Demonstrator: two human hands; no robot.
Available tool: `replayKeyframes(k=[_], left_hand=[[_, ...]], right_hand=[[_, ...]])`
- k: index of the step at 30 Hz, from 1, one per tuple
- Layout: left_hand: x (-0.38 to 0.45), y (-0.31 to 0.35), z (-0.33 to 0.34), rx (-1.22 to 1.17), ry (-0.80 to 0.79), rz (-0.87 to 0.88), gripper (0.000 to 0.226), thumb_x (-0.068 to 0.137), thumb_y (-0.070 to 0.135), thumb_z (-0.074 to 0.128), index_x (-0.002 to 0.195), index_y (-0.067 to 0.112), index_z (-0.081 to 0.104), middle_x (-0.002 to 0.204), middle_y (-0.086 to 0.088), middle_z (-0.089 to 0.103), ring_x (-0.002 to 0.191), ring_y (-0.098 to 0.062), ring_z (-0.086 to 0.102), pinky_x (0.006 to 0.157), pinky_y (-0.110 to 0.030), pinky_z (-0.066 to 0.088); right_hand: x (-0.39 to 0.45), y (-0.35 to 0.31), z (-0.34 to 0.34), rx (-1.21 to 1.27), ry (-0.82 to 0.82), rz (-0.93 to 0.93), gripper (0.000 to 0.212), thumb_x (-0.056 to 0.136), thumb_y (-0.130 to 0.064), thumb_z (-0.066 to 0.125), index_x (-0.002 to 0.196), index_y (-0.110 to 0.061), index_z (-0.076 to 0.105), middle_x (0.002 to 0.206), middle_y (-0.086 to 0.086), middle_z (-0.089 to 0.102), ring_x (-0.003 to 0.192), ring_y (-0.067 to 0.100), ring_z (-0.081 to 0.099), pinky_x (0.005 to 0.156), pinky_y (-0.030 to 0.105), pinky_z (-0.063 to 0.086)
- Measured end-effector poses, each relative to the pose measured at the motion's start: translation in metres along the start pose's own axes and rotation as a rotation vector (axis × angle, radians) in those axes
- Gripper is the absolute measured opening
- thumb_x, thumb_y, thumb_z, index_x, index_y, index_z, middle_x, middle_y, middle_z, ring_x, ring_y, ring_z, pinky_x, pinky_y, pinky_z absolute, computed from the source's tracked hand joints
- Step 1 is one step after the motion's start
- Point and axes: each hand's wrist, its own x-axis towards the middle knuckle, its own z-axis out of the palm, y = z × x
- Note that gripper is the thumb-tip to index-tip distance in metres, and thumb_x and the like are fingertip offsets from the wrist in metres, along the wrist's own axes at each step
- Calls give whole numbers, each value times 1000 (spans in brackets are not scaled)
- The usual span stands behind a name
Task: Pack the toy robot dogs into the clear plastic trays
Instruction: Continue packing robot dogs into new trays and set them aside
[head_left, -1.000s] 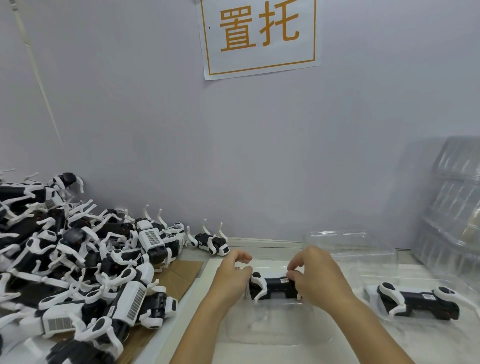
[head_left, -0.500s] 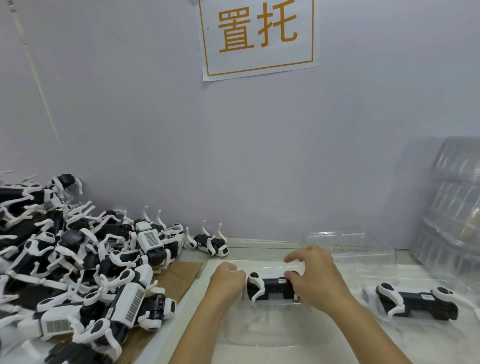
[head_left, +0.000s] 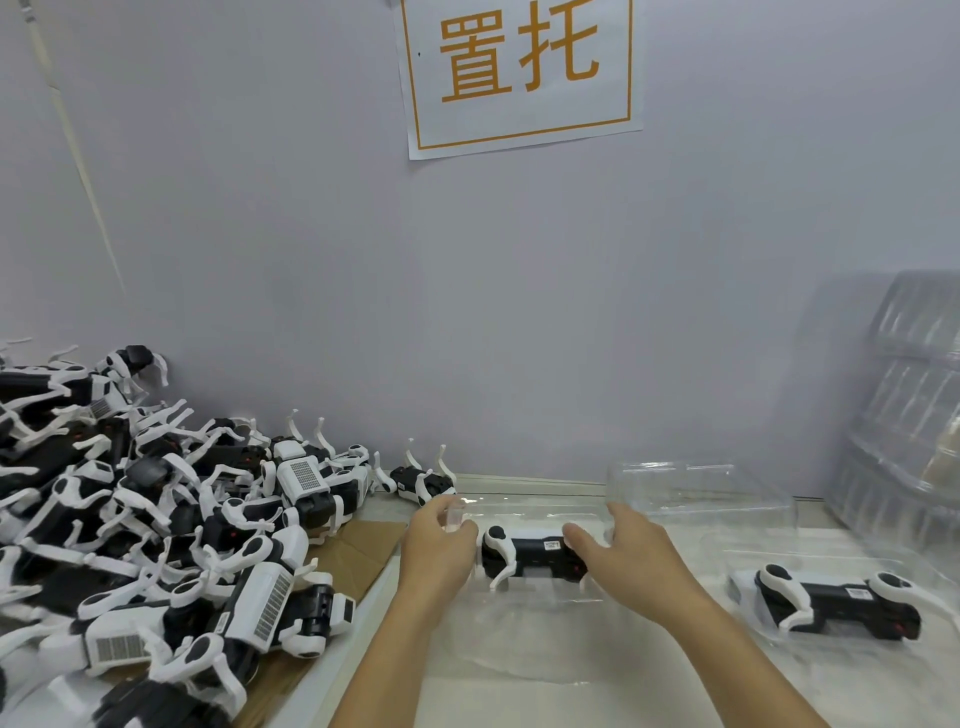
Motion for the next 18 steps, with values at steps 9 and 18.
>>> replayKeyframes(k=[9,18], left_hand=[[2,3,-3,-7,20,164,35,89,10,68,123,17,59,122,3,63,118,-14,55,97,-29,43],[-4,14,-3,-32,163,434,32,90,7,69,111,30,59,117,13,62,112,-8,53,81,4,33]], right_hand=[[1,-2,4,242,176,-109,50,97,-33,58,143,-18,48,137,2,56,126,19,51,94,25,39],[-2,-7,8,431,345,-248,53,94,-25,65,144,-26,48,126,-12,57,107,7,59,76,7,41]])
